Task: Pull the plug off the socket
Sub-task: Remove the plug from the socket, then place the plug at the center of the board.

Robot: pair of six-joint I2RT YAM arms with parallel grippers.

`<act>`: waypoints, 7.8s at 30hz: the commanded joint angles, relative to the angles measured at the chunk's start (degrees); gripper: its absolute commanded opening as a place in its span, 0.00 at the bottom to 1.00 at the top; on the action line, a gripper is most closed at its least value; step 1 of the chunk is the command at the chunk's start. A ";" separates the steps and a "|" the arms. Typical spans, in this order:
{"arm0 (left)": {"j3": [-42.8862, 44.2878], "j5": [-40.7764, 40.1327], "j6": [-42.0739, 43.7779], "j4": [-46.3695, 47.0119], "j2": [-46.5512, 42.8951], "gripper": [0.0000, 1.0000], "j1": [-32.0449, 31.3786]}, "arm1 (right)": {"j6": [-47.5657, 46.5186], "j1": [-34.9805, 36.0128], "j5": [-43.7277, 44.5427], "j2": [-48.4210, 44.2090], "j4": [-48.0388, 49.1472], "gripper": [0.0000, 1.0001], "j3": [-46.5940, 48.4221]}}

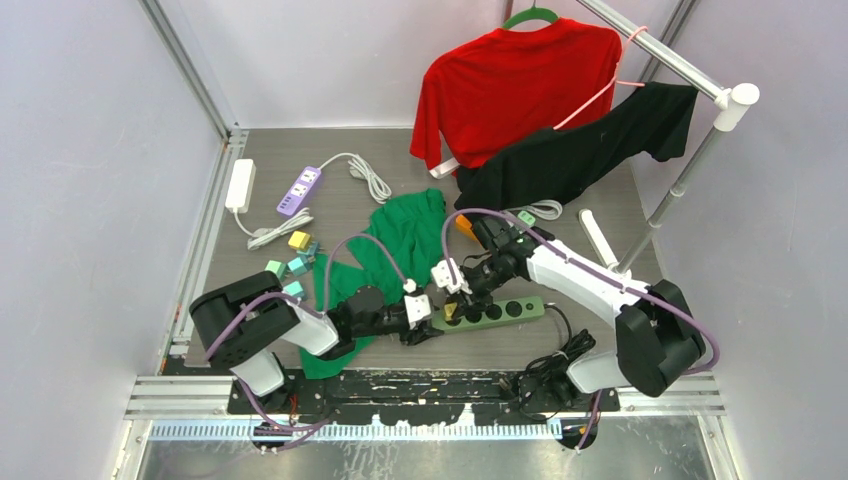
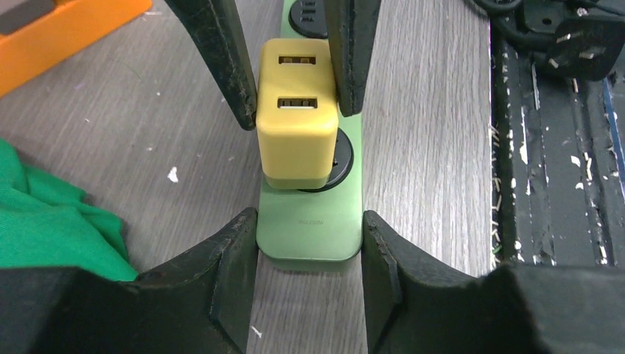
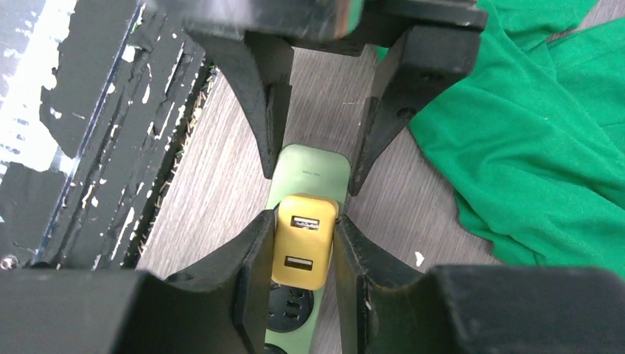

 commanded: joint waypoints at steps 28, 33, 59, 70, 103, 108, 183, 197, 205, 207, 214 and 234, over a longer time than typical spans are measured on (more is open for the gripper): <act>2.98 -7.38 -1.12 -13.33 1.67 0.00 1.74 | 22.17 1.75 -1.04 -5.20 11.31 0.01 -0.05; 3.27 -6.72 -2.32 -13.68 3.24 0.00 2.39 | 13.98 -4.28 2.59 -6.12 7.26 0.01 -0.73; 3.01 -4.33 -4.51 -16.82 3.41 0.00 5.12 | 14.45 -4.28 3.68 -3.96 6.92 0.01 -0.94; 3.84 -3.57 -3.54 -16.79 3.23 0.00 3.76 | 8.80 -1.68 3.86 1.46 3.55 0.38 -1.57; 5.99 -2.49 -4.41 -21.78 5.59 0.00 4.32 | 5.77 -2.39 -1.11 -2.40 -0.24 0.01 -0.62; 5.58 -3.23 -5.82 -21.18 3.98 0.00 4.30 | 6.89 -2.23 0.63 -1.39 -2.98 0.01 2.56; 54.49 -62.87 -52.52 -91.99 2.06 0.71 -16.59 | 55.06 -7.01 -6.34 15.15 1.25 0.18 15.58; 56.79 -65.68 -55.39 -98.20 3.73 0.11 -16.59 | 55.06 -7.00 -6.39 15.46 1.13 0.19 15.52; 47.89 -66.93 -53.86 -92.09 -4.26 0.07 -16.59 | 53.09 -7.01 -6.43 15.31 0.02 0.62 15.77; 45.79 -67.46 -53.76 -90.78 -6.09 0.05 -16.54 | 52.16 -7.02 -6.37 15.28 -0.38 0.82 15.77; 41.36 -72.01 -54.37 -92.13 -9.50 0.01 -16.51 | 50.38 -6.97 -6.22 15.11 -1.19 1.00 15.85; 31.81 -73.14 -75.49 -110.85 -19.20 0.00 3.95 | 49.96 -6.97 -4.84 15.85 -1.13 1.00 15.60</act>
